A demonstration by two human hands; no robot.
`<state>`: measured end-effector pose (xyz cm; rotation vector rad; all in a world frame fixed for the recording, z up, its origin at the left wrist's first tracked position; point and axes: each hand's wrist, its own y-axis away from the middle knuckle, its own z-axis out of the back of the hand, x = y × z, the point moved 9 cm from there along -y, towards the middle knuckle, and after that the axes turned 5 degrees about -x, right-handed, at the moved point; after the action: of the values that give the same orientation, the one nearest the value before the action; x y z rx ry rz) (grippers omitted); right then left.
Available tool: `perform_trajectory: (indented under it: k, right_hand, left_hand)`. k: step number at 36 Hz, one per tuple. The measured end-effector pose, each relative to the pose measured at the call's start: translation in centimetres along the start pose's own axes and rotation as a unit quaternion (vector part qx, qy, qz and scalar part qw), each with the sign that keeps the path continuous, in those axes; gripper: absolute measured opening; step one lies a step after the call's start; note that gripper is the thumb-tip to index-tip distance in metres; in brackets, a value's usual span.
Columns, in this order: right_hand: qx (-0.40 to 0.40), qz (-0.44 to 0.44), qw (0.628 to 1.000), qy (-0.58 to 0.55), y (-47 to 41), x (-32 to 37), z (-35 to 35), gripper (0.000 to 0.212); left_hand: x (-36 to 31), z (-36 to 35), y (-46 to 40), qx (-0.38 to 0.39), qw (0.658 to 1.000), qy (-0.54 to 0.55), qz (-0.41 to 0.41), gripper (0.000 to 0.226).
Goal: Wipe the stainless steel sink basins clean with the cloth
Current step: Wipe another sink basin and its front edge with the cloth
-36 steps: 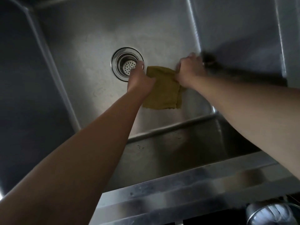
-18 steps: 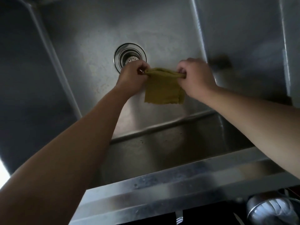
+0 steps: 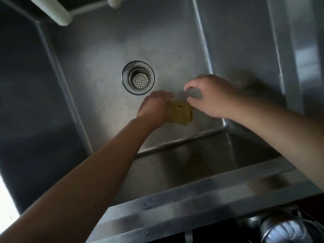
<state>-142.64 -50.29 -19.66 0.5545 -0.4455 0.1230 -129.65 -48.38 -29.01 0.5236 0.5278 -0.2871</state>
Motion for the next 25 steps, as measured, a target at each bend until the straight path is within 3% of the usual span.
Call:
perform_trajectory:
  k: [5, 8, 11, 13, 16, 19, 23, 25]
  right_hand:
    - [-0.142, 0.099, 0.985, -0.01, 0.1, 3.6, 9.4, 0.032]
    - [-0.206, 0.149, 0.967, 0.023, -0.3, 4.6, 14.1, 0.031]
    - [-0.263, 0.171, 0.946, 0.079, -1.4, 4.5, 17.4, 0.032]
    - [-0.292, 0.171, 0.932, 0.127, -2.3, 3.7, 18.9, 0.035]
    - [-0.296, 0.157, 0.922, 0.192, -4.0, 2.0, 20.5, 0.044]
    - [-0.274, 0.109, 0.93, 0.219, -5.6, -0.4, 21.9, 0.056]
    - [-0.27, 0.085, 0.934, 0.218, -6.1, -2.7, 21.5, 0.061]
    - [-0.282, 0.08, 0.931, 0.217, -6.1, -3.0, 21.2, 0.062]
  left_hand:
    - [-1.8, -2.9, -1.9, 0.119, 0.975, -0.184, -0.014, 0.055]
    - [-1.6, -3.1, -2.4, 0.135, 0.963, -0.231, -0.003, 0.042]
    - [-1.2, -2.6, -2.8, 0.144, 0.966, -0.216, 0.015, 0.033]
    - [-0.6, -1.9, -3.2, 0.136, 0.982, -0.117, 0.054, 0.027]
    - [0.6, 0.4, -4.1, 0.078, 0.985, 0.062, 0.139, 0.02]
    - [1.4, 4.1, -6.4, -0.021, 0.965, 0.165, 0.202, 0.021]
    - [2.7, 9.2, -10.7, -0.179, 0.893, 0.319, 0.262, 0.036]
    - [3.6, 11.3, -12.6, -0.251, 0.857, 0.342, 0.292, 0.027]
